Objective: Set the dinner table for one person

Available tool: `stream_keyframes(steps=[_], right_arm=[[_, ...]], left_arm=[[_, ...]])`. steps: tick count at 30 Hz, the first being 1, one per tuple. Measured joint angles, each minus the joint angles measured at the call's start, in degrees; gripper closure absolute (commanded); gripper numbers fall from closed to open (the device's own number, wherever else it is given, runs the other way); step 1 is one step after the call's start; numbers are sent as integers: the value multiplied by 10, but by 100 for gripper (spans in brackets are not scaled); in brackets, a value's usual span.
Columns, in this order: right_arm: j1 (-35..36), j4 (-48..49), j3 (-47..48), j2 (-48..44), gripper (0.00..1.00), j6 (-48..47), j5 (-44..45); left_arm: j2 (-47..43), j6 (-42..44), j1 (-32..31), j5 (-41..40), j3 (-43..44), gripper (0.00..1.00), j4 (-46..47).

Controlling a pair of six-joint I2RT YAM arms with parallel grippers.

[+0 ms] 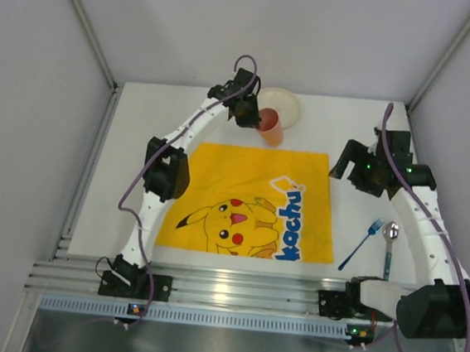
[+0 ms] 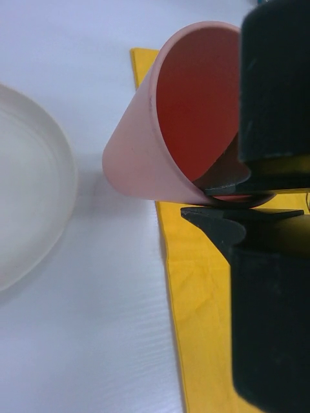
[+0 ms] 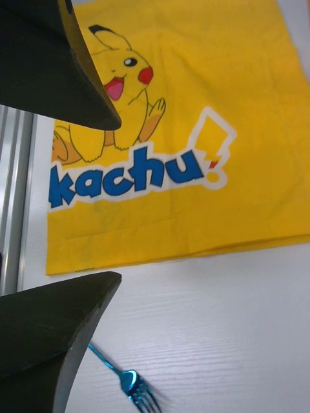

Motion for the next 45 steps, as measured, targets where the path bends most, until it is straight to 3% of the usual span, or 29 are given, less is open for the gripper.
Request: stream_keyframes(steps=[8, 13, 16, 19, 21, 22, 23, 25, 26, 28, 30, 38, 45], right_arm=[[85, 13, 186, 113, 9, 16, -34], [147, 28, 220, 170, 13, 26, -30], [162, 27, 220, 199, 21, 34, -15], [164, 26, 217, 215, 36, 42, 2], [169, 30, 215, 212, 55, 46, -8], [177, 34, 212, 208, 63, 50, -10], [184, 34, 206, 203, 80, 48, -7], [195, 18, 188, 199, 97, 39, 12], [199, 13, 174, 199, 100, 44, 18], [203, 9, 158, 206, 100, 50, 39], [203, 5, 151, 213, 100, 53, 59], [198, -16, 200, 246, 100, 45, 145], [169, -13, 276, 325, 100, 28, 203]], left_arm=[[-66, 71, -90, -24, -52, 100, -37], [-152, 79, -155, -25, -131, 100, -49], [-190, 77, -172, -28, -149, 100, -57], [-226, 68, -178, -41, -165, 100, -60], [-245, 61, -182, -56, -182, 100, -59], [-251, 57, -184, -59, -193, 94, -56], [-256, 57, -186, -63, -199, 73, -58], [-264, 54, -191, -71, -210, 44, -52], [-271, 46, -193, -70, -211, 18, -47], [-286, 39, -196, -72, -215, 8, -48], [-302, 27, -198, -73, -217, 2, -51], [-358, 4, -193, -141, -220, 2, -79], [-449, 1, -134, -162, -329, 2, -88]])
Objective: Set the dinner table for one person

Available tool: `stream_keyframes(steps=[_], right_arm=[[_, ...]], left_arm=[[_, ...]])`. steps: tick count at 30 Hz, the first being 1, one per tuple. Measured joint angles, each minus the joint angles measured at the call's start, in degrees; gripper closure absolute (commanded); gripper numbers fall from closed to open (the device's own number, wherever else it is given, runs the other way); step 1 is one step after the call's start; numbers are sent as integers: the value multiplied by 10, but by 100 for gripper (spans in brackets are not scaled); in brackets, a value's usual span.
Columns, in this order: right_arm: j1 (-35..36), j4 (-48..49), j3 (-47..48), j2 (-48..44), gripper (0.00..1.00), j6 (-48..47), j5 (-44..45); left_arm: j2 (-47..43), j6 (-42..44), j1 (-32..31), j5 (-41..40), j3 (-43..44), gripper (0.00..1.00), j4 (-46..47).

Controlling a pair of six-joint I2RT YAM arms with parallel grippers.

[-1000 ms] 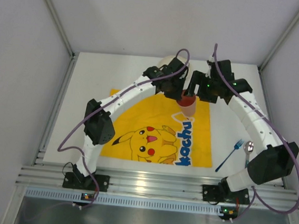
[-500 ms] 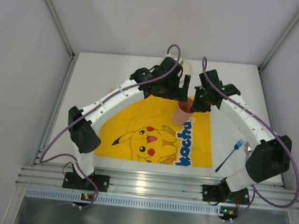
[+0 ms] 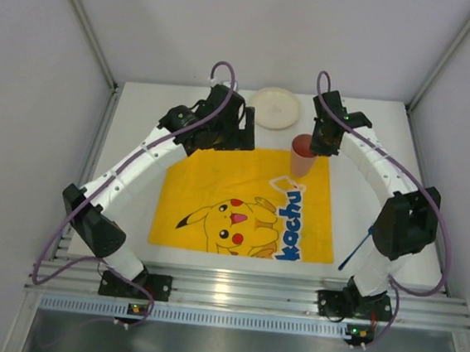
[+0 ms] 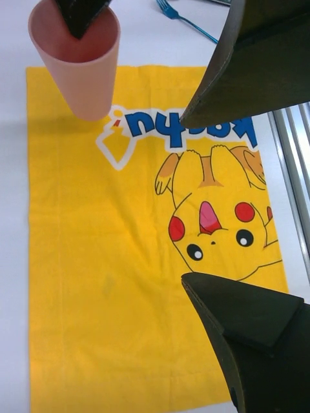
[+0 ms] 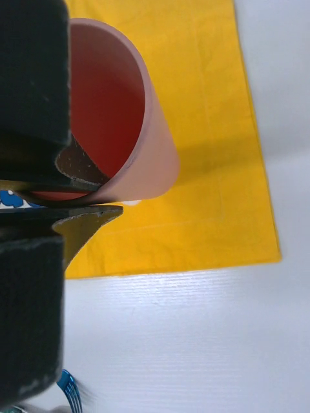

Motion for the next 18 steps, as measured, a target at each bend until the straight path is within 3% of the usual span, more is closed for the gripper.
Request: stream_keyframes(steps=[10, 12, 13, 14, 18], right_arm=[[-19, 36, -25, 73, 100, -5, 24], [-20, 64, -53, 57, 83, -3, 20], [-20, 74, -63, 50, 69, -2, 18], [-20, 88, -79, 41, 49, 1, 15], [-20, 92, -111, 29, 30, 2, 8]], left_arm=[[-43, 3, 73, 22, -51, 1, 7], [-43, 10, 86, 23, -51, 2, 19], [-43, 13, 96, 25, -50, 2, 23], [-39, 19, 104, 30, -47, 2, 28], [19, 34, 136, 56, 29, 2, 38]])
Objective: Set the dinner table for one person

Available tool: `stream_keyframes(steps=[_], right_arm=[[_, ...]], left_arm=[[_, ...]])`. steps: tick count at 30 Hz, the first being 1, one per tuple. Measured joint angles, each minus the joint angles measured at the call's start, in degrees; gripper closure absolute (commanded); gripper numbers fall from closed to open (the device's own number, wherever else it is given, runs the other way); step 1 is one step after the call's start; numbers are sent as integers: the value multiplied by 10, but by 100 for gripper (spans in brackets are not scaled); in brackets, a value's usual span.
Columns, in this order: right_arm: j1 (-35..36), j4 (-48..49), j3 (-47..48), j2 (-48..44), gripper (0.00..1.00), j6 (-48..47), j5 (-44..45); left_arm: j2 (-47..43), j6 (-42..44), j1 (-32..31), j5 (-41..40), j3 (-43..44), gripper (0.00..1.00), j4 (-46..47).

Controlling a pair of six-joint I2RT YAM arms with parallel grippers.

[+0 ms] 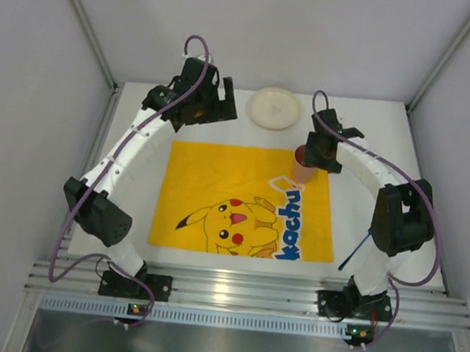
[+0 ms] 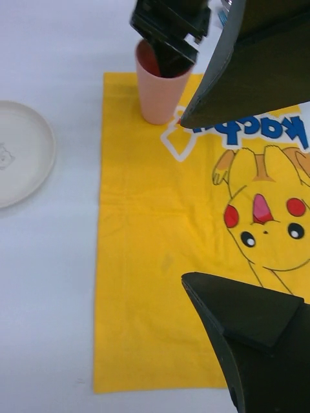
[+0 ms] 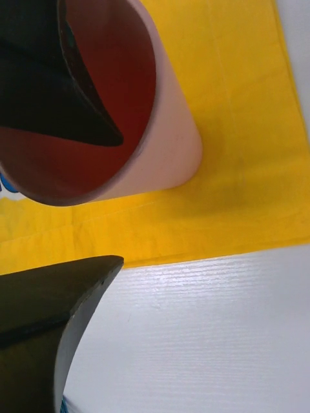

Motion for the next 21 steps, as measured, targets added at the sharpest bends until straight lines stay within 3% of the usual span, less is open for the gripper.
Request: stream_keyframes(steps=[8, 14, 21], right_arm=[[0, -24, 16, -91, 24, -1, 0], [0, -56, 16, -267, 24, -1, 7], [-3, -141, -82, -461, 23, 20, 30]], left_arm=[[188, 0, 50, 87, 110, 2, 104], [382, -19, 64, 142, 217, 2, 154], [530, -64, 60, 162, 293, 2, 193]])
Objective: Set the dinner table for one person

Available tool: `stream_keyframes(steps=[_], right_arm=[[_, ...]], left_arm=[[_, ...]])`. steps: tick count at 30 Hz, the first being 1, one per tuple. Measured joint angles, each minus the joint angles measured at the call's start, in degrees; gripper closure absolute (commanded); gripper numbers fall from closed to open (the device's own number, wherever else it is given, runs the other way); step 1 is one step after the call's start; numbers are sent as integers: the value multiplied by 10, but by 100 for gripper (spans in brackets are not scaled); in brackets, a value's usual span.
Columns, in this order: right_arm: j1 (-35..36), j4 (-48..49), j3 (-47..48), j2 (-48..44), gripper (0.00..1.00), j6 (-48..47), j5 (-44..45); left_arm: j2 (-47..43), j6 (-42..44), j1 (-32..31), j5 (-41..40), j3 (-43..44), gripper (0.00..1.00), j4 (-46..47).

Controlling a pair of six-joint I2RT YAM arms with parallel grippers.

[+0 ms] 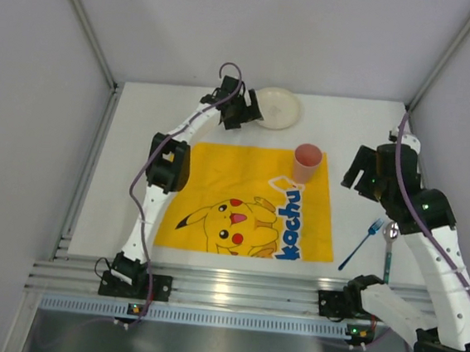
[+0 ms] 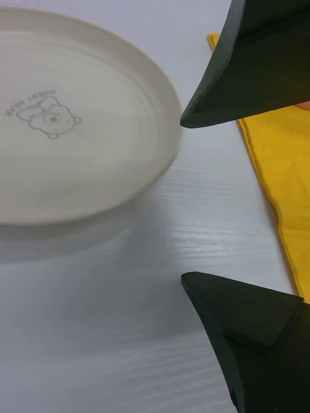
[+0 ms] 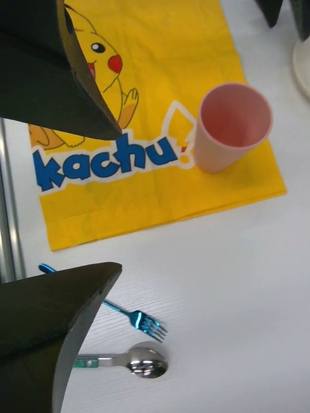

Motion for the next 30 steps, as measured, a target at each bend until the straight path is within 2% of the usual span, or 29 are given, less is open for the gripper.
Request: stream_keyframes(steps=[6, 12, 13, 14, 15, 16, 17, 18, 26, 30], right_arm=[[-5, -52, -37, -17, 23, 14, 18], [-10, -60, -33, 7, 24, 14, 40], [-11, -61, -30, 10, 24, 14, 44], [-13, -62, -27, 13, 25, 14, 46], [-14, -63, -23, 15, 25, 14, 47], [-16, -63, -21, 15, 25, 14, 50], [-17, -65, -19, 15, 26, 14, 50], [-18, -66, -18, 15, 27, 14, 52], [-21, -72, -3, 19, 33, 14, 52], [-21, -71, -3, 18, 34, 15, 48]], left_arm=[[14, -33, -1, 1, 26, 2, 49], [52, -68, -1, -10, 46, 17, 95], [57, -72, -1, -14, 50, 23, 100], [61, -80, -1, -17, 51, 36, 106], [66, -91, -1, -21, 55, 63, 113], [71, -102, -1, -21, 56, 79, 120], [78, -115, -1, -24, 58, 93, 127], [85, -128, -1, -19, 59, 99, 139], [110, -218, 8, 37, 37, 100, 257], [78, -226, 28, 68, -13, 100, 287]])
